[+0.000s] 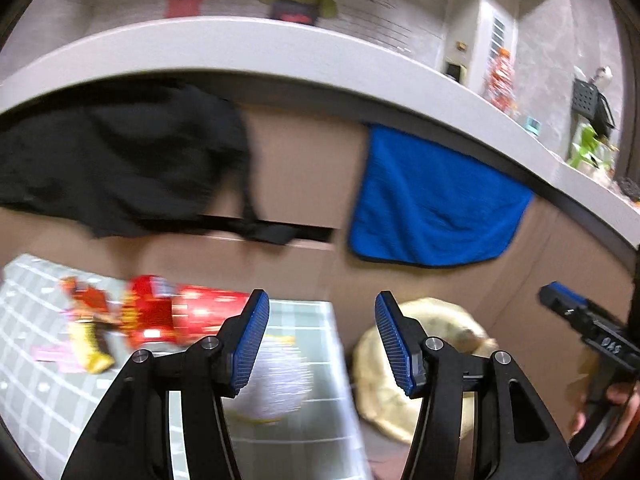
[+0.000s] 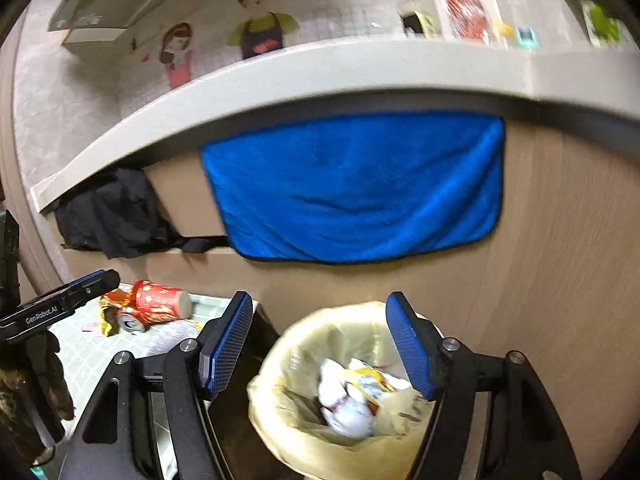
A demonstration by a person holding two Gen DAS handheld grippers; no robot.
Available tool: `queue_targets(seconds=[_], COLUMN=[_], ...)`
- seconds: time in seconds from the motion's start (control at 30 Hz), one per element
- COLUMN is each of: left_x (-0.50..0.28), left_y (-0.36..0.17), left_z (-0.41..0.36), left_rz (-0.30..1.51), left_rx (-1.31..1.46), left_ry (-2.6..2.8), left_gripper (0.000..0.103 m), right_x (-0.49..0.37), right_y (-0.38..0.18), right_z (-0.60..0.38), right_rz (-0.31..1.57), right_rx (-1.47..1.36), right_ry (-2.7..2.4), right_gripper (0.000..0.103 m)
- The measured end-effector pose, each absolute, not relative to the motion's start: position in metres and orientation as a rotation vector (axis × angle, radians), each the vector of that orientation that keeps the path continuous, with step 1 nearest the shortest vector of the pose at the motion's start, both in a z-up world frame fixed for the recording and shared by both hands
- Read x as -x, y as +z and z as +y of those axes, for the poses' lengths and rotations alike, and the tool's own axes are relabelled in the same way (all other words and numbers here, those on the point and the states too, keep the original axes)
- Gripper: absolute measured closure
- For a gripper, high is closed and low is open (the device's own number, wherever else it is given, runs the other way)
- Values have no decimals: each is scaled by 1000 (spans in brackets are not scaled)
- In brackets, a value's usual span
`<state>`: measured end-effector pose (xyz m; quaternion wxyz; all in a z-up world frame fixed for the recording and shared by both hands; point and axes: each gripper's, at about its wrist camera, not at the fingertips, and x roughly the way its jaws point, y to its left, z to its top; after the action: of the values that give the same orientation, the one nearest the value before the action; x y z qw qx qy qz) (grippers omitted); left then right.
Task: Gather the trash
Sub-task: 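Move both open tools back over the table toward the wrappers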
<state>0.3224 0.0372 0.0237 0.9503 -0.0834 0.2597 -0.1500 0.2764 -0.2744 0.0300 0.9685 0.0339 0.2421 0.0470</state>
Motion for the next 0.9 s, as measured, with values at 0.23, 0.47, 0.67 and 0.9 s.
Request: queue_targets(seconds=[0.23,0.47,0.67,0.9], left_x=[-299,-283,-281,-309], left_y=[19,-9,-38,-77], left_z=[140,228,281,301], left_rz=[491,504,539,625], left_rx=[232,319,405,491], left_ry=[-137,-11,76,40], left_gripper=[47,47,47,44], right_x=[-265,-272,-284,-295], right_y=[40,29,16,-5], right_z=[-212,-153,-112,-86], right_rz=[450,488,528,588], right_rx=[-1,7,24,58], right_ry=[134,215,279,327], right_gripper=[35,35,35,35])
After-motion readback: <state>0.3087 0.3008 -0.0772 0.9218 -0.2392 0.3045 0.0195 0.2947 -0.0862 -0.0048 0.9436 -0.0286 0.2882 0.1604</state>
